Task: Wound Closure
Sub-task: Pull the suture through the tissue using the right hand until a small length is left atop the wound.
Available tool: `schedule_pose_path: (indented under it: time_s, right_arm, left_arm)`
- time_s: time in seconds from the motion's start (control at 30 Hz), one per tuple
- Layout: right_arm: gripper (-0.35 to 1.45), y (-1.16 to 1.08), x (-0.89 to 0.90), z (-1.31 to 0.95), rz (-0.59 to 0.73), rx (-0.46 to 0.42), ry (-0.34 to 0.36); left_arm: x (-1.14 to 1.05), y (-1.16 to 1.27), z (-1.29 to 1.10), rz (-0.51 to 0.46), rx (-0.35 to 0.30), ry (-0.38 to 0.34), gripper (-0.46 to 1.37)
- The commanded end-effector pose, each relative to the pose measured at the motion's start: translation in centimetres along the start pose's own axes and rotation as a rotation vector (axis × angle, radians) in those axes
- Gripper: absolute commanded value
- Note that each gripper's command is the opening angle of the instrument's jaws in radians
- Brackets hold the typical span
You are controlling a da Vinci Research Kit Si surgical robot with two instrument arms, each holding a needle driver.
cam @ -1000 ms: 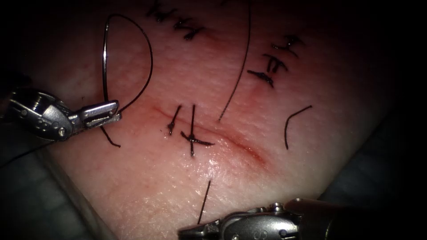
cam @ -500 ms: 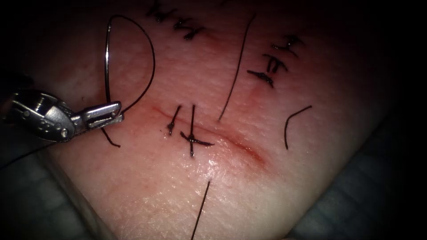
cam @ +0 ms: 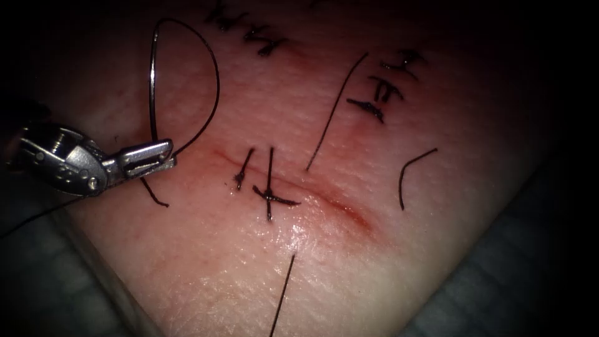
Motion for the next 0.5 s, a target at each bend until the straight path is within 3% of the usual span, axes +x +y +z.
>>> schedule_pose_path:
  time_s: [0.03, 0.07, 0.1, 0.33, 0.5]
  right_arm:
    - [0.2, 0.03, -0.03, -0.01, 0.016, -0.011, 0.002]
    - [0.88, 0.06, -0.06, -0.04, 0.019, -0.057, -0.005]
    - [1.42, 0.09, -0.08, -0.08, 0.024, -0.113, -0.011]
    - [1.44, 0.16, -0.14, -0.58, 0.057, -0.16, -0.007]
    - [1.39, 0.14, -0.08, -1.21, 0.087, -0.176, -0.011]
  left_arm:
    - [0.0, 0.0, 0.0, -0.001, -0.011, 0.0, -0.35]
    - [0.0, -0.01, 0.0, -0.001, -0.011, 0.0, -0.35]
    - [0.0, -0.01, 0.0, -0.002, -0.011, 0.0, -0.35]
    - [0.01, -0.04, 0.03, -0.01, -0.012, 0.0, -0.35]
    - [0.02, -0.03, 0.03, -0.01, -0.012, 0.001, -0.35]
